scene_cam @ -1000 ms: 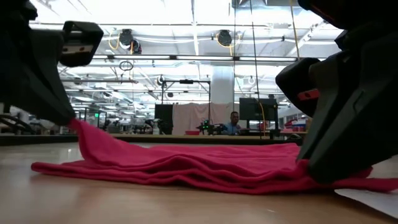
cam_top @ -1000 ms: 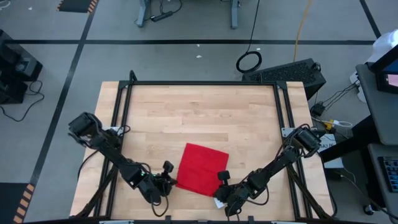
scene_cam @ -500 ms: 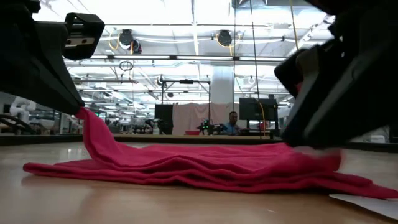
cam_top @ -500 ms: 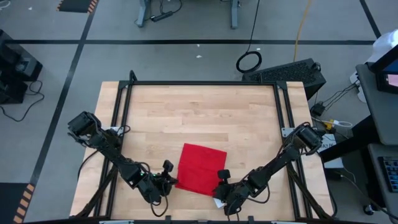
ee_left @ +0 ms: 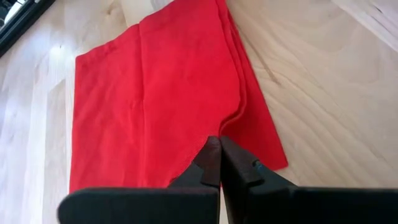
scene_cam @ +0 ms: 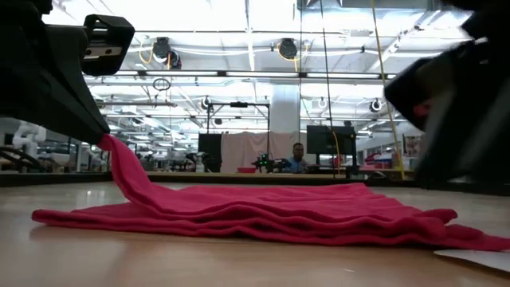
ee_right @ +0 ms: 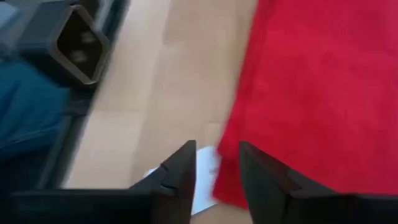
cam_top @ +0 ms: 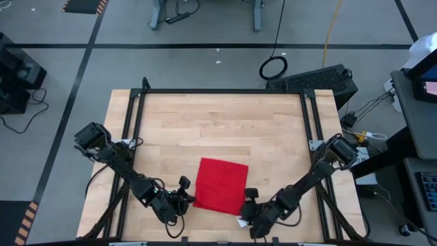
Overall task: Roll napkin
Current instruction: Fold the red napkin
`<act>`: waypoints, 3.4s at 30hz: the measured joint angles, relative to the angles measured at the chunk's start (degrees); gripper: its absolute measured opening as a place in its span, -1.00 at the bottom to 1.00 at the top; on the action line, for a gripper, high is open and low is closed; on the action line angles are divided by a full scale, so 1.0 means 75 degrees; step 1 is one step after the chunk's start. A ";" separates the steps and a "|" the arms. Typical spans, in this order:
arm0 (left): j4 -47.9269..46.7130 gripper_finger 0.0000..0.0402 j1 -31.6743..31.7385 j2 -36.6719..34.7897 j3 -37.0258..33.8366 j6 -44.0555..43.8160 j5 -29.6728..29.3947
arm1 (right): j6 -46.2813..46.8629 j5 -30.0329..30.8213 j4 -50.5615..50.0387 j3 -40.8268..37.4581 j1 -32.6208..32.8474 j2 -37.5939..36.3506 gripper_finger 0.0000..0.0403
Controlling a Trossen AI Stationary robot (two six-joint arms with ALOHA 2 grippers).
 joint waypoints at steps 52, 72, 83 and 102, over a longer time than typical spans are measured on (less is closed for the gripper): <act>0.0282 -1.00 0.0122 -0.0487 0.0000 0.0036 -0.0026 | -0.0499 0.0710 -0.0081 -0.0012 0.0034 0.0008 -0.88; 0.1332 -1.00 0.0130 -0.0563 0.0000 0.0689 0.0212 | -0.0238 0.0349 -0.2318 -0.0012 0.0034 -0.1746 -0.98; 0.1816 -1.00 0.0467 -0.1565 0.0003 0.1816 -0.1196 | -0.0979 0.0774 -0.4373 -0.0012 -0.0367 -0.3634 -0.99; 0.1897 -1.00 0.0810 -0.1802 0.0009 0.1353 0.0531 | -0.0861 0.0232 -0.4606 -0.0009 -0.0499 -0.4105 -0.98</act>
